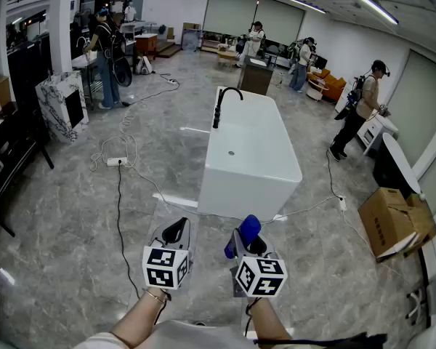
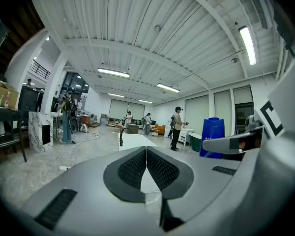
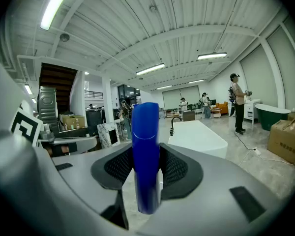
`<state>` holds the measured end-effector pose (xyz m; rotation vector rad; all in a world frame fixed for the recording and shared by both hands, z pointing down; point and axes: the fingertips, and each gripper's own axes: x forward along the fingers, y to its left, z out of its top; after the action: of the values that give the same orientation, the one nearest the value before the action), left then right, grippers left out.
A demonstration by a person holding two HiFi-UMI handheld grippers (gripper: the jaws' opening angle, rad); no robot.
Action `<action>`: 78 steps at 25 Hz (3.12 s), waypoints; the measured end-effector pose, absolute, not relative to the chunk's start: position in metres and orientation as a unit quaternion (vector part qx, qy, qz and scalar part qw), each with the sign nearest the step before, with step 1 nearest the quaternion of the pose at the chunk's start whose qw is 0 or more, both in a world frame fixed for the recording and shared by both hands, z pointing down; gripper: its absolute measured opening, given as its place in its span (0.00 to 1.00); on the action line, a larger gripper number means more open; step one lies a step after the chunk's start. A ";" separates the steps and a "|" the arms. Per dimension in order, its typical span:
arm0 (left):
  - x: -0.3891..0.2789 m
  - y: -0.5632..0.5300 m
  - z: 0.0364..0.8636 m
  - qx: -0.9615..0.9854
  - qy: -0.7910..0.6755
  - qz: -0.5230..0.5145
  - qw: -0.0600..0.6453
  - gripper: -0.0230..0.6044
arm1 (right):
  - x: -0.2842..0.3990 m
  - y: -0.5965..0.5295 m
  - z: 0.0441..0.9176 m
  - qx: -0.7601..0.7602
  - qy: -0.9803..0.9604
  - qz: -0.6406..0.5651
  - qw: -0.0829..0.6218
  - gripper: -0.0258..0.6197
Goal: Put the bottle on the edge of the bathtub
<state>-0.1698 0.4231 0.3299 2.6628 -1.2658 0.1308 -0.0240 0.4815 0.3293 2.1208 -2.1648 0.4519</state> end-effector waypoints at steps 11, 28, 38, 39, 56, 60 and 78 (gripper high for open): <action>-0.170 0.416 0.337 0.897 -0.429 0.049 0.098 0.06 | -0.023 0.472 0.331 0.687 -0.708 0.166 0.016 0.31; -0.198 0.409 0.359 0.899 -0.421 0.078 0.098 0.06 | -0.041 0.470 0.349 0.696 -0.690 0.197 0.016 0.31; -0.203 0.390 0.368 0.894 -0.426 0.077 0.121 0.06 | -0.033 0.454 0.356 0.703 -0.681 0.203 0.025 0.31; -0.204 0.387 0.369 0.893 -0.426 0.078 0.122 0.06 | -0.033 0.452 0.356 0.703 -0.681 0.204 0.025 0.31; -0.160 0.319 0.381 0.894 -0.420 0.087 0.128 0.06 | 0.006 0.373 0.365 0.697 -0.685 0.212 0.027 0.31; -0.143 0.304 0.376 0.896 -0.418 0.090 0.118 0.06 | 0.019 0.355 0.365 0.694 -0.687 0.214 0.025 0.31; -0.114 0.234 0.363 0.894 -0.428 0.083 0.108 0.06 | 0.041 0.283 0.350 0.678 -0.707 0.198 0.027 0.31</action>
<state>-0.1143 0.2337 0.3634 2.6294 -1.2588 0.2457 0.0412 0.2832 0.3504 2.0947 -2.1840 0.6119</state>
